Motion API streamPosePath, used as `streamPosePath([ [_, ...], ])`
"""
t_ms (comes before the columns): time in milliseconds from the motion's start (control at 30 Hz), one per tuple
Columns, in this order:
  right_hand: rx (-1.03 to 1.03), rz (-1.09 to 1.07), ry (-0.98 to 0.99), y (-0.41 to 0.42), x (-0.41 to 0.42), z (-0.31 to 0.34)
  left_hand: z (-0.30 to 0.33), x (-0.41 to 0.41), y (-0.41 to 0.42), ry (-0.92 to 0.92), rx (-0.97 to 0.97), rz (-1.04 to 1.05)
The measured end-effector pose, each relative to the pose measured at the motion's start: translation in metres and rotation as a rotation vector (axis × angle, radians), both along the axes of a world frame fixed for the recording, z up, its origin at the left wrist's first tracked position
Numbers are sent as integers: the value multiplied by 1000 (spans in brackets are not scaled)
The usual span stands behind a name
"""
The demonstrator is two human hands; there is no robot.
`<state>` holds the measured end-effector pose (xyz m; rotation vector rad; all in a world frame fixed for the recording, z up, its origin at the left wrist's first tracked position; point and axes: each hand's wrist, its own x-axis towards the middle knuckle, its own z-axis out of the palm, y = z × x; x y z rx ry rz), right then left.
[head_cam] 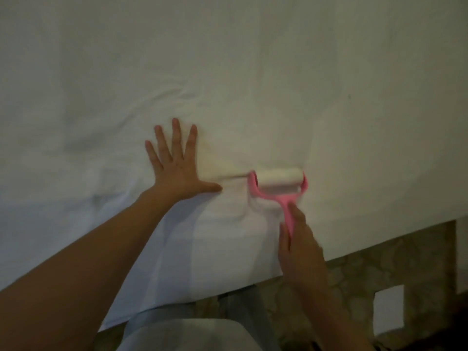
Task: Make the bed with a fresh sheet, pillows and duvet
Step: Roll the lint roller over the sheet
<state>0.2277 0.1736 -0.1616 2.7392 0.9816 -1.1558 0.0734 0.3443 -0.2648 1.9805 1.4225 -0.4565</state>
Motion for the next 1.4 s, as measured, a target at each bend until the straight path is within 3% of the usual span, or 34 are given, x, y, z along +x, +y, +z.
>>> streamPosePath([
  [100, 164, 109, -110, 81, 20, -35, -7, 7, 1, 72, -92, 4],
  [300, 235, 248, -218, 262, 74, -58, -11, 10, 10, 100, -205, 9],
  [500, 333, 277, -277, 341, 98, -70, -13, 10, 11, 120, -218, 2],
  [667, 305, 321, -226, 283, 85, -64, -9, 10, 10, 135, -192, -8],
  [967, 276, 253, -21, -1, 55, -38, -7, 10, 4, 160, -98, -29],
  [1067, 326, 234, -67, -64, 53, -19, -8, 10, -2, 171, -25, -21],
  [1233, 335, 189, -169, -69, 63, -18, -6, 13, -12, 78, 204, -60],
  [1400, 289, 212, -86, 34, 78, -41, -11, 45, -17, 11, 222, -13],
])
